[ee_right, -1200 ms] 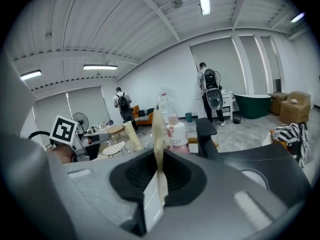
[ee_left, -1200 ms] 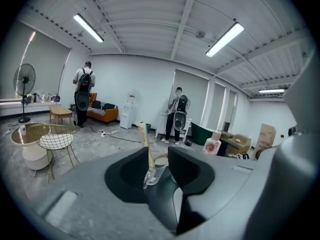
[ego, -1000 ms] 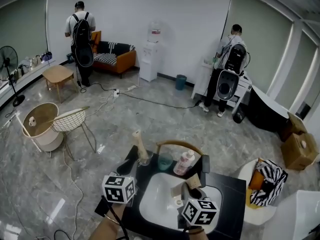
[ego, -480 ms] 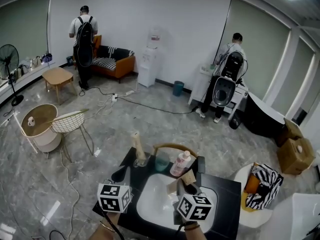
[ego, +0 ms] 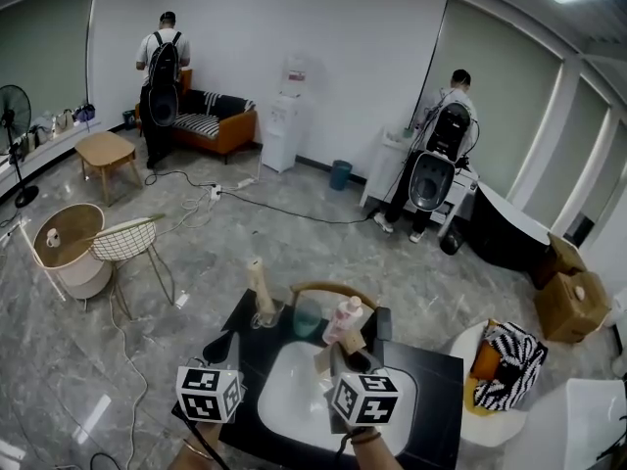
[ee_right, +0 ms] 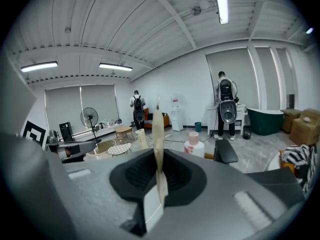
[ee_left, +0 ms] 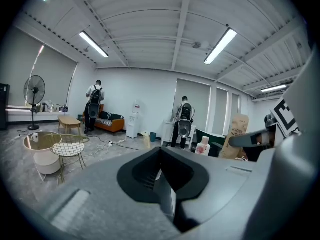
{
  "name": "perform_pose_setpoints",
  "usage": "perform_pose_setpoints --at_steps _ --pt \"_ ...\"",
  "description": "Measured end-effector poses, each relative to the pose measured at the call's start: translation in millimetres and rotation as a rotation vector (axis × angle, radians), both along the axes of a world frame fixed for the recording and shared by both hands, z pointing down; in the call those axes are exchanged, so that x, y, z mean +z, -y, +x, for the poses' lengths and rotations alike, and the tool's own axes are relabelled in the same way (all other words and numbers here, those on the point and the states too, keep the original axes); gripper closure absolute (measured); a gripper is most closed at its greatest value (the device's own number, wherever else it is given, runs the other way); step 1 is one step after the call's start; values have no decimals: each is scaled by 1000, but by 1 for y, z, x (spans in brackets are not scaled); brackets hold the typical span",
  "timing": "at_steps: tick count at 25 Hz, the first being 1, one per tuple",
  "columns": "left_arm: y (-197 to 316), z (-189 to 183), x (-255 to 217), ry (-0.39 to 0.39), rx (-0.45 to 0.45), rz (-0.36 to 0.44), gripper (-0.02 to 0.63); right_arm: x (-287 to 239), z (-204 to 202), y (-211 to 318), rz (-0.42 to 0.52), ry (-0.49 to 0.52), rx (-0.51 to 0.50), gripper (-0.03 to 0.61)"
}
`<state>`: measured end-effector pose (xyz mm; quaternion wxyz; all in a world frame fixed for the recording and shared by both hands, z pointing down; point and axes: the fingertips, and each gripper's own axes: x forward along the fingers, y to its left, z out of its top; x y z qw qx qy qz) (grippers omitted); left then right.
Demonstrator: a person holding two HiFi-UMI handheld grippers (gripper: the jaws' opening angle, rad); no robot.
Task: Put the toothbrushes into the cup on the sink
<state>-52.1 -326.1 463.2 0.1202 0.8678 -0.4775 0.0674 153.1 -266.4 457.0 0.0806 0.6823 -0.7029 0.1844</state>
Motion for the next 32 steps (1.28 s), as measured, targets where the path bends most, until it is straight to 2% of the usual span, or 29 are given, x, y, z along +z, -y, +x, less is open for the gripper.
perform_pose_setpoints --at_steps 19,32 --pt "-3 -21 19 58 -51 -13 604 -25 12 69 89 25 -12 540" --pt "-6 -29 35 45 -100 -50 604 -27 19 107 133 16 -15 540"
